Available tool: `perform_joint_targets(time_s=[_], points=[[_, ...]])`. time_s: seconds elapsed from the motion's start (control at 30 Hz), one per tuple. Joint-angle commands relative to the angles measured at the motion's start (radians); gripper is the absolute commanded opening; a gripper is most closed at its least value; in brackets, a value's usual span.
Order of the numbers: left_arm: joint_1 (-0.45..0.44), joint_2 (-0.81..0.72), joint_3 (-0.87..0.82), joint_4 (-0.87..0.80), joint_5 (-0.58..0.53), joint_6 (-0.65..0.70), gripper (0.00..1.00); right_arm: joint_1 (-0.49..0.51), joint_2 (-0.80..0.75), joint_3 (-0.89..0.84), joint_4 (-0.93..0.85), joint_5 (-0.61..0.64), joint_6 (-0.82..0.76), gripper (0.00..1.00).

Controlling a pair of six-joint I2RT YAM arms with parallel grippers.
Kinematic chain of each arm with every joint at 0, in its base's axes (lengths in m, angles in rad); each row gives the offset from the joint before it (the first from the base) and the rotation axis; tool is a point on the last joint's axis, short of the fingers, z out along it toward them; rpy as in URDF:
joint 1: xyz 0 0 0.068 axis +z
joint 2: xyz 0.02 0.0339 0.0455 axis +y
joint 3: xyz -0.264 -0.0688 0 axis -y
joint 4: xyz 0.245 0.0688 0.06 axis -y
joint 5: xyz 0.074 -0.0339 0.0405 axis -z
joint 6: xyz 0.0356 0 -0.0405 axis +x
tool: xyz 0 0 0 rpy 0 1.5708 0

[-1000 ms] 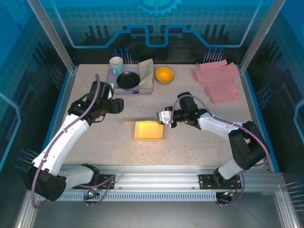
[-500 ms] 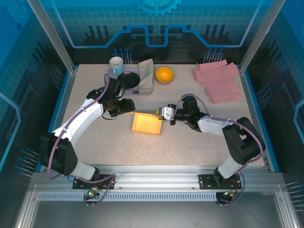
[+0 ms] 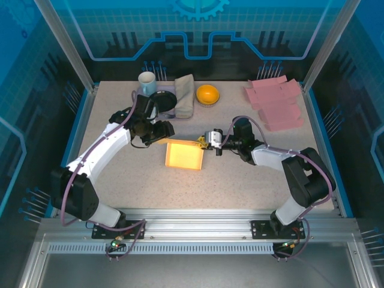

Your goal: Fold the paper box

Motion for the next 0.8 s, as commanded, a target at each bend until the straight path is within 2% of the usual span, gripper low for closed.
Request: perform_joint_targets(time_s=[0.0, 0.17, 0.47, 0.67, 0.77], points=[[0.006, 0.002, 0.012, 0.018, 0.066, -0.052, 0.66, -0.019, 0.001, 0.027, 0.022, -0.026, 0.036, 0.06], [0.001, -0.012, 0.002, 0.040, 0.122, -0.103, 0.63, -0.017, -0.001, 0.031, 0.002, -0.012, 0.020, 0.06], [-0.043, -0.015, -0.064, 0.118, 0.146, -0.186, 0.57, 0.015, 0.005, 0.047, -0.099, 0.045, -0.096, 0.06], [-0.079, -0.005, -0.091, 0.111, 0.087, -0.174, 0.49, 0.042, 0.031, 0.064, -0.220, 0.096, -0.220, 0.07], [-0.100, 0.000, -0.111, 0.096, 0.040, -0.151, 0.47, 0.042, 0.035, 0.064, -0.272, 0.123, -0.251, 0.11]])
